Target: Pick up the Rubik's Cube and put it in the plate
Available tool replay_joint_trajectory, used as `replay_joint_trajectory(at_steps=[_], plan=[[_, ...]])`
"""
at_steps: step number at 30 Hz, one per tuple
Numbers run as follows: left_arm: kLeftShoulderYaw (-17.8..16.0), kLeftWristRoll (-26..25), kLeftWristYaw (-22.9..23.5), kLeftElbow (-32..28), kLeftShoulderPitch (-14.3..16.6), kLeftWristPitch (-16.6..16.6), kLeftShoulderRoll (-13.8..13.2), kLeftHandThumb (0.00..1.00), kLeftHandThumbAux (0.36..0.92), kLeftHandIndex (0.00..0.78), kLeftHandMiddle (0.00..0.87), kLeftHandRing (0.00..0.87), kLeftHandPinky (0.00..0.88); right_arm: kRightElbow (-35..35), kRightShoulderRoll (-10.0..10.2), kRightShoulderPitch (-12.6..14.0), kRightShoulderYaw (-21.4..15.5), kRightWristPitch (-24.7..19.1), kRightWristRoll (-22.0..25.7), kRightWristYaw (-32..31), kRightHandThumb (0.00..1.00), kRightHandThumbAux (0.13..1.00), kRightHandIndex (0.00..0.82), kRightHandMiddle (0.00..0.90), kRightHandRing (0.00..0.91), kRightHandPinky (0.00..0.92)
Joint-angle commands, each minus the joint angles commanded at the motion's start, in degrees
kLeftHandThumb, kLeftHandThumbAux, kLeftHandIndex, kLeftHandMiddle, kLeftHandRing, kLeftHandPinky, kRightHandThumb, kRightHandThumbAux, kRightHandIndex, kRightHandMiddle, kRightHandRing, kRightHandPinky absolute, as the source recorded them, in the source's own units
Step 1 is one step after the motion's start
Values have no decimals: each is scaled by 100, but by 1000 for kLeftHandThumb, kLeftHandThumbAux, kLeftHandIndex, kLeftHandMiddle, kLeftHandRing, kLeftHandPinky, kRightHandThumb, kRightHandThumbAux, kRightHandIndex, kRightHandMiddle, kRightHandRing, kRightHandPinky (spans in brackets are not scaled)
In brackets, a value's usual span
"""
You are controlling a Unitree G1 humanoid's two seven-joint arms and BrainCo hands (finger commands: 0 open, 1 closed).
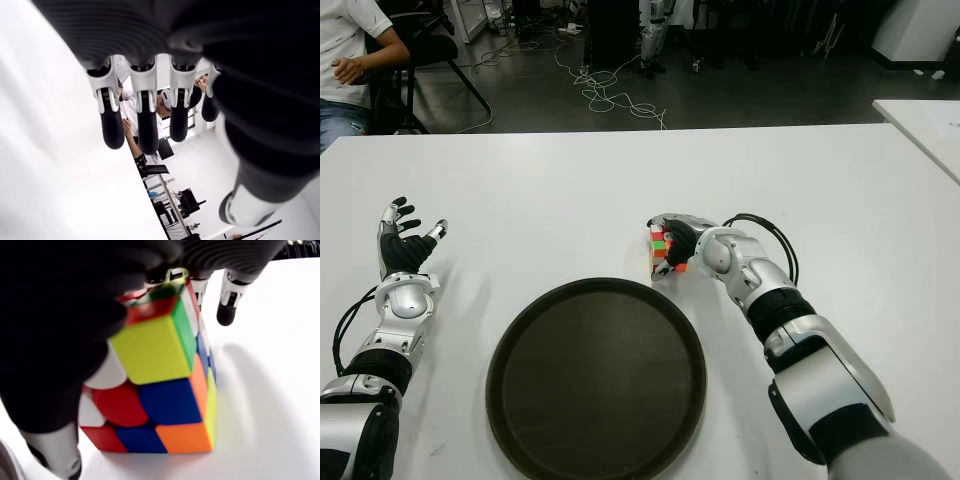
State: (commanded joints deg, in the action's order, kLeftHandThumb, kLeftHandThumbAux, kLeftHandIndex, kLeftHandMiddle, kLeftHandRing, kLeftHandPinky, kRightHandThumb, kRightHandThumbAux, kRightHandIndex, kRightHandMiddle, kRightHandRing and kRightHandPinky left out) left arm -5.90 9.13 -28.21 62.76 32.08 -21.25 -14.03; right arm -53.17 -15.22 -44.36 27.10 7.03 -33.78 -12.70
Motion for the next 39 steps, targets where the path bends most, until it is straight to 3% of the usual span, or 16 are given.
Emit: replay_joint_trajectory(at_steps=[15,18,20,22,25,28,32,39], plan=[[13,28,-10,23,13,35,-17,90,757,135,190,207,245,24,-12,-20,113,-141,-185,135,0,721,29,74,37,0],[19,34,-1,15,11,32,-21,83,753,139,189,207,252,29,8,41,2,-63,-123,429,0,744,91,120,87,42],[22,39,-3,16,13,37,-24,80,756,139,190,209,255,23,20,69,-60,-41,-79,586,2,770,165,182,156,133],[31,50,-10,18,17,49,-31,80,758,137,191,212,260,19,41,96,-121,-29,-39,741,85,791,279,296,287,293],[46,70,-23,20,20,65,-38,83,763,135,192,215,268,14,68,125,-186,-7,-6,918,486,751,374,417,420,430],[66,93,-34,20,22,96,-46,82,770,129,194,216,267,16,83,167,-263,43,40,1176,625,735,409,513,517,513],[63,84,-16,14,19,93,-46,79,765,122,187,208,252,0,115,198,-362,91,144,1311,683,726,424,608,605,592],[38,48,4,-7,0,56,-38,78,762,124,185,209,261,-10,160,237,-527,143,363,1347,698,725,429,670,663,657]])
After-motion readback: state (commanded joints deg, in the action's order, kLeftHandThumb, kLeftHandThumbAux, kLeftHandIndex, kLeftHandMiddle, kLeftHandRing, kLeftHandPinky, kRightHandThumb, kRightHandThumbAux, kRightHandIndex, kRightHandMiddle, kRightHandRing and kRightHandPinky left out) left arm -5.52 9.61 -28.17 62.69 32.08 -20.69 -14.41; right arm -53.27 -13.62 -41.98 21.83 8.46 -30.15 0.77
